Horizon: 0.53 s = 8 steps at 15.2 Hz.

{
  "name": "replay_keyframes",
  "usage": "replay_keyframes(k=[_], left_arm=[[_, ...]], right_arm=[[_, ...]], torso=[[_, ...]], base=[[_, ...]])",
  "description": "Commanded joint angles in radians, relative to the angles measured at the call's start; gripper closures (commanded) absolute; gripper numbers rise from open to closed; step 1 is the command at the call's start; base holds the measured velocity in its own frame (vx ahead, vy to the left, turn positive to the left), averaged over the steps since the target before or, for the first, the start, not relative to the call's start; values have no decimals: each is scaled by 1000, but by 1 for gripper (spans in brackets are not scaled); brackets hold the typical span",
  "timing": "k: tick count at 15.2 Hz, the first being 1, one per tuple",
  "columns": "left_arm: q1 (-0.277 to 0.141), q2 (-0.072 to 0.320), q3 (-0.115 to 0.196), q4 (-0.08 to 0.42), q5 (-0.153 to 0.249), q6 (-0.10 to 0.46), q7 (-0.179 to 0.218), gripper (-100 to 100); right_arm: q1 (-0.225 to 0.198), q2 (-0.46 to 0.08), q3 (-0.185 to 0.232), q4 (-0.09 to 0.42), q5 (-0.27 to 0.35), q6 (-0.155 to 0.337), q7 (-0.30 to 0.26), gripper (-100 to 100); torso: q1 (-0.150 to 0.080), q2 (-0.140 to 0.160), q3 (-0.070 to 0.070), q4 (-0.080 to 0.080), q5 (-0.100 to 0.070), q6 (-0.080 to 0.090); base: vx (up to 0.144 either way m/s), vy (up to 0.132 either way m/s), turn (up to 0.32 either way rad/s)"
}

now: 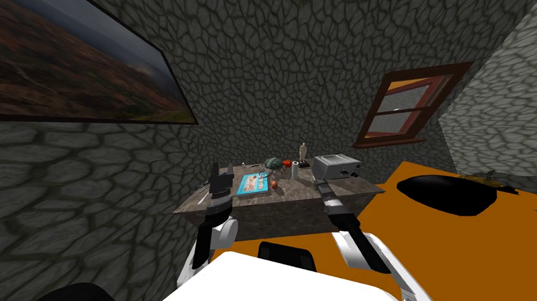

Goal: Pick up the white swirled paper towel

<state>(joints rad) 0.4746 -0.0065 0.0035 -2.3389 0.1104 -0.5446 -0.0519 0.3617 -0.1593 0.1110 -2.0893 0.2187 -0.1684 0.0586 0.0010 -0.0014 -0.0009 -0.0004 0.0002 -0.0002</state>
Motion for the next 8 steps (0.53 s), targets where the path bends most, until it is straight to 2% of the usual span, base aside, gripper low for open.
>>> replay_keyframes(k=[1, 3, 4, 5, 6, 8], left_arm=[[0, 0, 0, 0, 0, 0, 0, 0], [0, 0, 0, 0, 0, 0, 0, 0], [0, 0, 0, 0, 0, 0, 0, 0], [0, 0, 0, 0, 0, 0, 0, 0], [0, 0, 0, 0, 0, 0, 0, 0], [0, 0, 0, 0, 0, 0, 0, 0]], right_arm=[[-41, -12, 8, 50, 50, 50, -11, -100], [-41, -12, 8, 50, 70, 57, -11, -100], [-67, -16, 17, 84, 108, 94, -17, -100], [-67, -16, 17, 84, 120, 97, -17, -100], [-94, -20, 27, 119, 146, 128, -22, -100], [-94, -20, 27, 119, 170, 138, -22, -100]], torso=[[0, 0, 0, 0, 0, 0], [0, 0, 0, 0, 0, 0], [0, 0, 0, 0, 0, 0], [0, 0, 0, 0, 0, 0], [0, 0, 0, 0, 0, 0], [0, 0, 0, 0, 0, 0]], base=[[14, 16, 33], [11, 13, 22], [9, 10, 25], [10, 10, 34], [11, 12, 39], [11, 12, 24]])
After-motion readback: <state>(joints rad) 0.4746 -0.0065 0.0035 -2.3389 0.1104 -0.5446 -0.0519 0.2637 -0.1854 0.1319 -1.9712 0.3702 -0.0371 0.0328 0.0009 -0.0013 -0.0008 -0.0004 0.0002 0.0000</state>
